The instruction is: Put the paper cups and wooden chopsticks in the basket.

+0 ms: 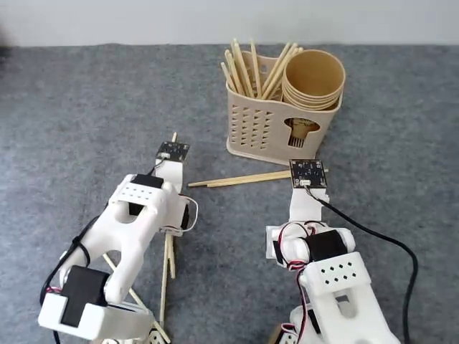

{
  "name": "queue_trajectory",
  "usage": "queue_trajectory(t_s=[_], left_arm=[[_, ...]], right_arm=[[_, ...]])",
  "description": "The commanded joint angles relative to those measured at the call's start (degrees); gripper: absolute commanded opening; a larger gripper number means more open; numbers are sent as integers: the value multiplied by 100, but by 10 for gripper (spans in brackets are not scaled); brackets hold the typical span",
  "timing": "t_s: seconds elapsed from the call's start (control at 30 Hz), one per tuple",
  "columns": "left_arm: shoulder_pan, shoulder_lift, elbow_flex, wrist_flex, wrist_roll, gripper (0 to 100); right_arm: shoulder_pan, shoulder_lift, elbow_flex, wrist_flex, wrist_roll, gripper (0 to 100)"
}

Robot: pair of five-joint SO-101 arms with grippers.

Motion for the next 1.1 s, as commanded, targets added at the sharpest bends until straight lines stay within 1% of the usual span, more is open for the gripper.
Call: queue_trajectory(t_s=[0.0,0.17,0.43,0.6,0.7,0.9,1.0,1.07], left_arm=[[-9,0,-382,211,35,13],[-9,-9,-1024,721,35,13],[-18,-9,-2598,1705,35,13],[-62,-9,-3943,2400,35,12],[-35,-9,-4840,2664,35,12],[-26,62,-6396,2646,53,12],[-35,53,-6756,2119,457,12],[-44,53,-6897,1618,712,12]], right_arm=[[-4,-92,-18,-4,-53,295],[-4,-92,-18,-4,-53,295],[-4,-92,-18,-4,-53,295],[-4,-92,-18,-4,-53,295],[-4,-92,-18,-4,-53,295],[-4,-92,-18,-4,-53,295],[-4,-92,-18,-4,-53,295],[-4,-92,-18,-4,-53,295]])
